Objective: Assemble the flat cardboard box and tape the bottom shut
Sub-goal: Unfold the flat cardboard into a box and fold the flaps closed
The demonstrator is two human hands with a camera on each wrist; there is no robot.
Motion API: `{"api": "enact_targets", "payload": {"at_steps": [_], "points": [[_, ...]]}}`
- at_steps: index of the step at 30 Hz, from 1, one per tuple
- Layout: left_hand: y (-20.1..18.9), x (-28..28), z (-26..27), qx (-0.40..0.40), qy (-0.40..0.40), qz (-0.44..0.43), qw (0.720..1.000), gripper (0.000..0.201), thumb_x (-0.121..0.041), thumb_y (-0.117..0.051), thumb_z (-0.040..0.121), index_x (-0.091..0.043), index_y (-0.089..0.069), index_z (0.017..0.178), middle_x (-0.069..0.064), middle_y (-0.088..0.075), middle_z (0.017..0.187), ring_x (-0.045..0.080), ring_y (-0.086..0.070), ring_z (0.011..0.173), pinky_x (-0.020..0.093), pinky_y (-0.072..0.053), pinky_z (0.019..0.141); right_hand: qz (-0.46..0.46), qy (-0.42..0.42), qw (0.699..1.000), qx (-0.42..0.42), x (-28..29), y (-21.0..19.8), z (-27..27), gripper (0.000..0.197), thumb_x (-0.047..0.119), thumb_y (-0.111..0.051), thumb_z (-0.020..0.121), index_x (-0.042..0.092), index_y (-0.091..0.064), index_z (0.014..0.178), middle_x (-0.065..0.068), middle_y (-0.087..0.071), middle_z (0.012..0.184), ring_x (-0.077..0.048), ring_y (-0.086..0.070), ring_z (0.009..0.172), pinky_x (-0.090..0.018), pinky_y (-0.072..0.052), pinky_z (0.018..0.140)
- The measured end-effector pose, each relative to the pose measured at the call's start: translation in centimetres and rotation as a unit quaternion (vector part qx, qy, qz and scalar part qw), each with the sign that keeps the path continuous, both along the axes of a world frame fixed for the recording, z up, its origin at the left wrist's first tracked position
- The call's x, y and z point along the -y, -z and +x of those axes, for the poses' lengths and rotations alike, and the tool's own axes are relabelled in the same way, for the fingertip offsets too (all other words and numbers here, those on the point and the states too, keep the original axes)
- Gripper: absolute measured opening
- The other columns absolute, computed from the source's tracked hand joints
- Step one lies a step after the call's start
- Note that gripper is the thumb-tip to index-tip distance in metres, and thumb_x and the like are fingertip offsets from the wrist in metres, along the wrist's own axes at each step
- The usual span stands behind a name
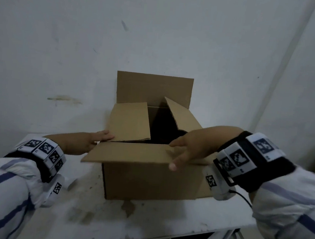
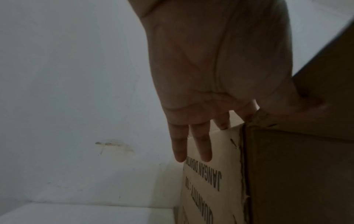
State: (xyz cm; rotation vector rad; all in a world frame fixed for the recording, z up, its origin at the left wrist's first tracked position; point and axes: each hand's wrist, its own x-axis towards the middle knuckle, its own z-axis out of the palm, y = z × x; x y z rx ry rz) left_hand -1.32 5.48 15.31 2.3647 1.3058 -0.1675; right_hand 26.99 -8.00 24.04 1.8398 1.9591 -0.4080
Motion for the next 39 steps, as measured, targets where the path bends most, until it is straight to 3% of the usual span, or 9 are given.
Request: {"api": "enact_targets", "payload": {"at_steps": [3, 5, 8, 13, 18, 24, 29, 33, 39], "points": [[0.0, 0.4, 0.3, 0.02, -0.02, 0.04, 0.999, 0.051, -0.03, -0.038, 0.1, -0.034, -0.019, 0.147, -0.004, -0.022, 0.156, 0.017, -0.031, 0.14, 0.026, -0.022, 0.113, 0.051, -0.046, 0.997, 0.039, 1.8, -1.8, -0.1, 0.058, 0.033, -0.061, 0.088, 0.026, -0.04, 0.141, -0.001, -0.055, 0.128, -0.019, -0.049, 0.102, -0.029, -0.037, 0.085], [0.2, 0.5, 0.6, 0.072, -0.054, 0.042, 0.995, 0.033, -0.034, -0.04, 0.098, -0.03, -0.044, 0.131, 0.0, -0.044, 0.14, 0.016, -0.044, 0.121, 0.022, -0.032, 0.098, 0.123, -0.06, 0.987, 0.087, 2.0, -2.5, 0.1, 0.043, 0.012, -0.046, 0.094, 0.019, -0.048, 0.136, -0.005, -0.057, 0.127, -0.024, -0.052, 0.105, -0.027, -0.034, 0.079], [0.2, 0.8, 0.8, 0.147, -0.084, 0.008, 0.986, 0.072, -0.074, -0.041, 0.077, -0.023, -0.05, 0.126, 0.001, -0.053, 0.129, 0.015, -0.046, 0.109, 0.025, -0.031, 0.094, 0.216, -0.021, 0.969, 0.114, 0.6, -2.6, 0.5, 0.04, 0.001, -0.034, 0.095, 0.012, -0.051, 0.13, -0.012, -0.058, 0.124, -0.029, -0.054, 0.113, -0.03, -0.04, 0.084], [0.7, 0.6, 2.0, 0.209, -0.176, 0.077, 0.959, 0.057, -0.047, -0.03, 0.097, -0.007, -0.054, 0.13, 0.016, -0.053, 0.136, 0.03, -0.05, 0.124, 0.034, -0.034, 0.103, 0.43, 0.079, 0.899, 0.011, -3.8, 0.3, 1.3, 0.044, 0.004, -0.034, 0.092, 0.012, -0.041, 0.135, -0.016, -0.041, 0.138, -0.033, -0.035, 0.132, -0.052, -0.019, 0.113], [1.6, -0.6, 2.7, 0.273, -0.218, 0.113, 0.93, 0.072, -0.065, -0.028, 0.085, -0.008, -0.069, 0.104, 0.014, -0.07, 0.106, 0.026, -0.062, 0.09, 0.032, -0.046, 0.08, 0.447, 0.121, 0.882, -0.084, -7.7, 3.9, 0.2, 0.091, 0.03, -0.058, 0.09, 0.019, 0.009, 0.152, -0.013, 0.021, 0.158, -0.037, 0.02, 0.145, -0.058, -0.002, 0.116], [2.1, -1.3, 3.5, 0.258, -0.236, 0.16, 0.923, 0.056, -0.056, -0.035, 0.093, -0.008, -0.065, 0.093, 0.009, -0.066, 0.088, 0.025, -0.059, 0.08, 0.029, -0.043, 0.07, 0.419, 0.131, 0.895, -0.078, -9.8, 4.9, 0.0, 0.106, 0.052, -0.062, 0.082, 0.021, 0.012, 0.151, -0.012, 0.026, 0.157, -0.037, 0.021, 0.145, -0.059, -0.01, 0.115], [2.3, -2.6, 4.0, 0.224, -0.255, 0.188, 0.921, 0.042, -0.048, -0.049, 0.091, -0.013, -0.04, 0.069, 0.004, -0.047, 0.07, 0.024, -0.049, 0.065, 0.028, -0.031, 0.051, 0.252, 0.136, 0.957, -0.057, -10.9, 7.8, 0.1, 0.095, 0.058, -0.055, 0.084, 0.027, 0.004, 0.152, -0.011, 0.017, 0.16, -0.035, 0.009, 0.148, -0.054, -0.017, 0.118], [1.7, -2.5, 5.2, 0.204, -0.283, 0.165, 0.922, 0.054, -0.034, -0.062, 0.086, -0.011, -0.039, 0.129, 0.014, -0.04, 0.13, 0.034, -0.05, 0.113, 0.039, -0.044, 0.091, 0.17, 0.126, 0.977, -0.038, -11.4, 8.9, 0.6, 0.07, 0.058, -0.038, 0.092, 0.018, -0.023, 0.149, -0.018, -0.022, 0.154, -0.036, -0.027, 0.14, -0.048, -0.03, 0.113], [-2.1, -3.3, 10.4, 0.071, -0.171, 0.119, 0.976, 0.052, -0.026, -0.054, 0.09, -0.022, -0.039, 0.139, 0.007, -0.039, 0.143, 0.029, -0.044, 0.126, 0.038, -0.039, 0.106, 0.11, 0.065, 0.991, 0.04, -13.3, 6.0, 0.7, 0.062, 0.055, -0.039, 0.094, 0.012, -0.048, 0.136, -0.01, -0.054, 0.134, -0.028, -0.05, 0.122, -0.033, -0.04, 0.097]]}}
